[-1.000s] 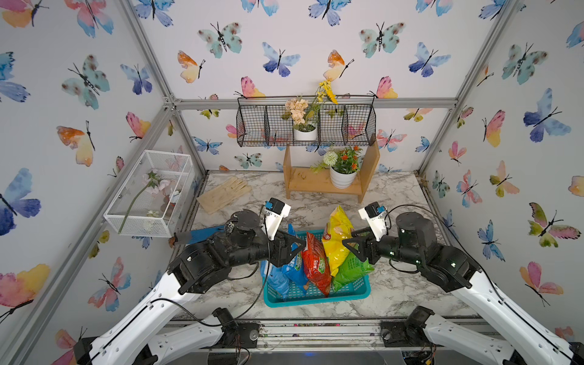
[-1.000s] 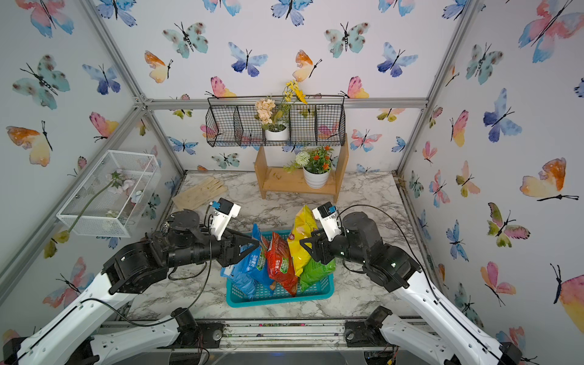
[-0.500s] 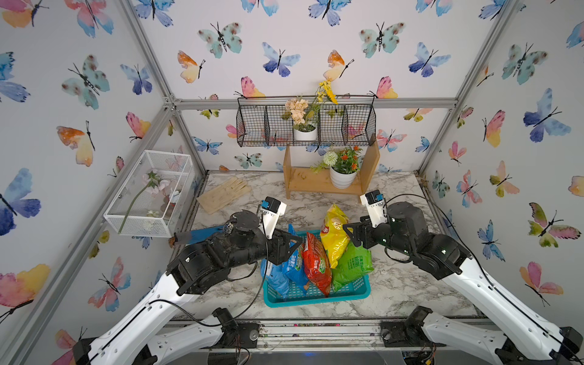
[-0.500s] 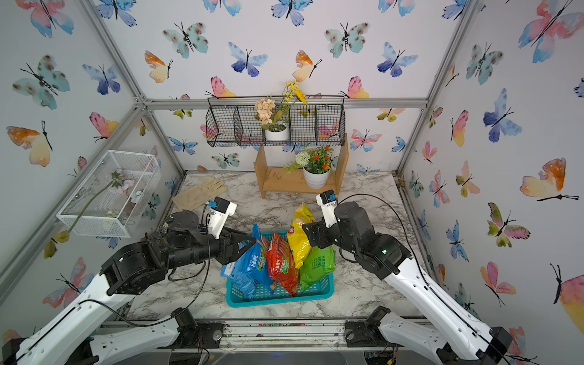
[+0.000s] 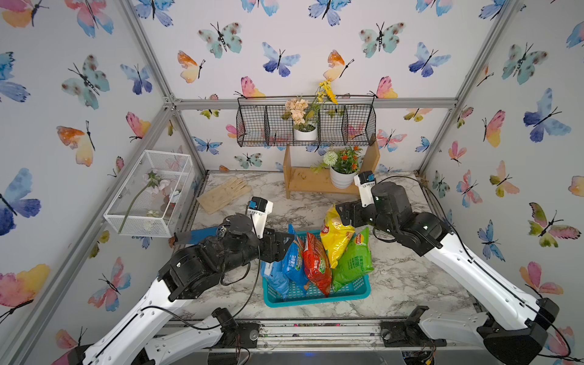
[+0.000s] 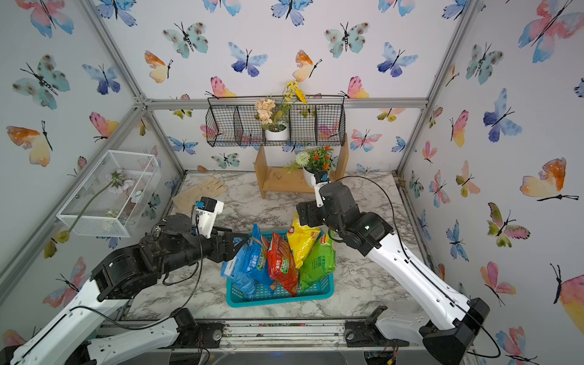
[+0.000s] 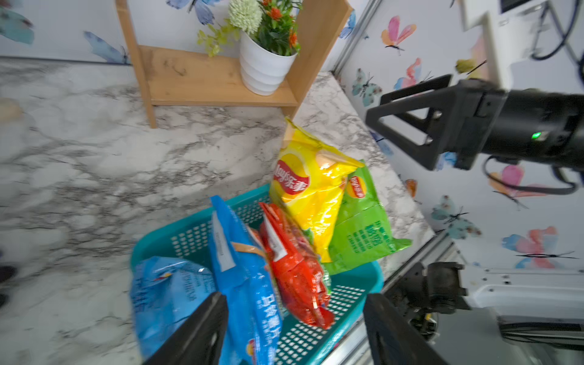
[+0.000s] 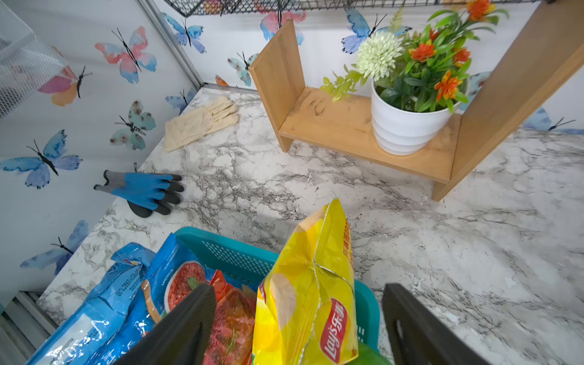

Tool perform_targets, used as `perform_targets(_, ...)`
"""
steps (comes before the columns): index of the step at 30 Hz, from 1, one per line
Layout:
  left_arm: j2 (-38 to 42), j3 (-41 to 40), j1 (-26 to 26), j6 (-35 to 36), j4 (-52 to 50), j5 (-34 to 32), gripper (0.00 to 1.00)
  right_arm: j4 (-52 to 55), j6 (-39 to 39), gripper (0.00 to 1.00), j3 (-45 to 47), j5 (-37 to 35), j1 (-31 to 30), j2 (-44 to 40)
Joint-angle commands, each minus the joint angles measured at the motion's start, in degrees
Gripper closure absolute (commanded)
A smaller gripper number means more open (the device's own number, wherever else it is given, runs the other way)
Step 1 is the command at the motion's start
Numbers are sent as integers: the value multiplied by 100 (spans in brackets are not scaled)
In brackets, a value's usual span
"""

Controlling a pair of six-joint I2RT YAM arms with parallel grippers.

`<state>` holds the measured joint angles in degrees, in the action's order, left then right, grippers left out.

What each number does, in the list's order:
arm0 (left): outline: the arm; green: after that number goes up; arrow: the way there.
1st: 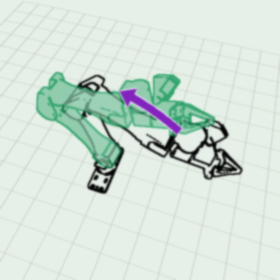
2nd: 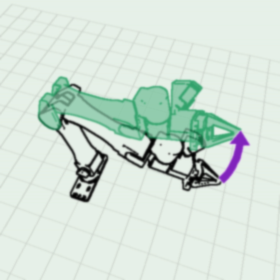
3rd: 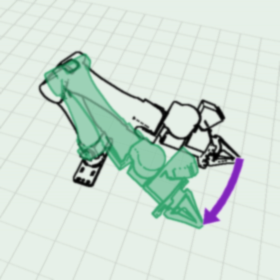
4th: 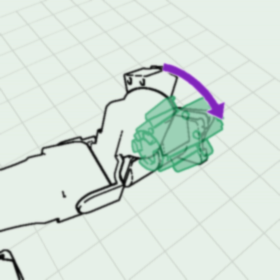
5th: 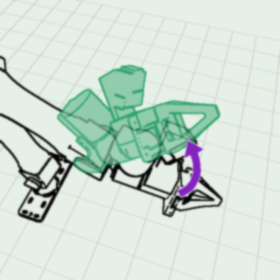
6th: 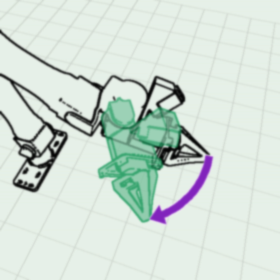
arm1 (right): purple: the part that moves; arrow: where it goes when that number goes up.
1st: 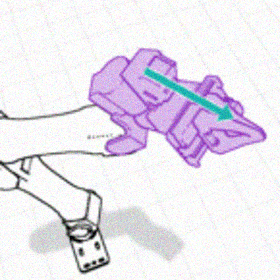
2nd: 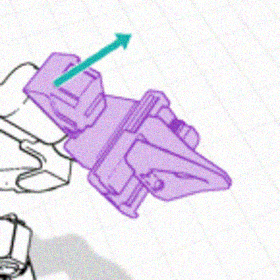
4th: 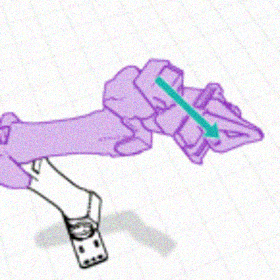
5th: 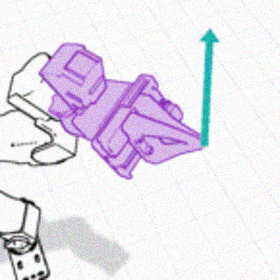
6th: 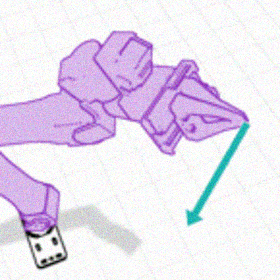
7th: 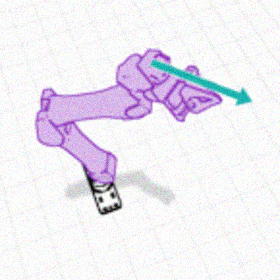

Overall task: Put the potato chips into the basket
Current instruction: Place the potato chip in the basket, then reset both arms

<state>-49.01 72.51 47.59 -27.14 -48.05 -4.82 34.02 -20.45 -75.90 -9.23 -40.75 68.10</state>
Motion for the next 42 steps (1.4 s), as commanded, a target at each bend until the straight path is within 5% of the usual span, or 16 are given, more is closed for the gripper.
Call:
perform_targets(1,80,180,-537,58,-162,-1018,4,-377,28,7,37,-329,428,-246)
perform_targets(9,-1121,603,-3172,526,611,694,1,-1128,-195,3,-285,511,2042,373)
perform_targets(12,-1256,298,-3817,459,1236,587,1,-1457,-378,1,-245,363,2229,552)
perform_targets(17,-1085,-458,-3818,1218,2448,86,1,-3323,479,5,1008,-355,2230,100)
perform_targets(26,-857,-1867,-3828,1507,4233,-764,1,-4284,1238,1,2060,-1585,2344,458)
perform_targets(34,-759,-4010,-3835,2193,5635,-1435,1,-6423,1822,2,4223,-1441,2633,523)
perform_targets(42,-668,-5852,-4104,2408,8145,-1241,1,-8543,2086,0,5664,-1147,2809,959)
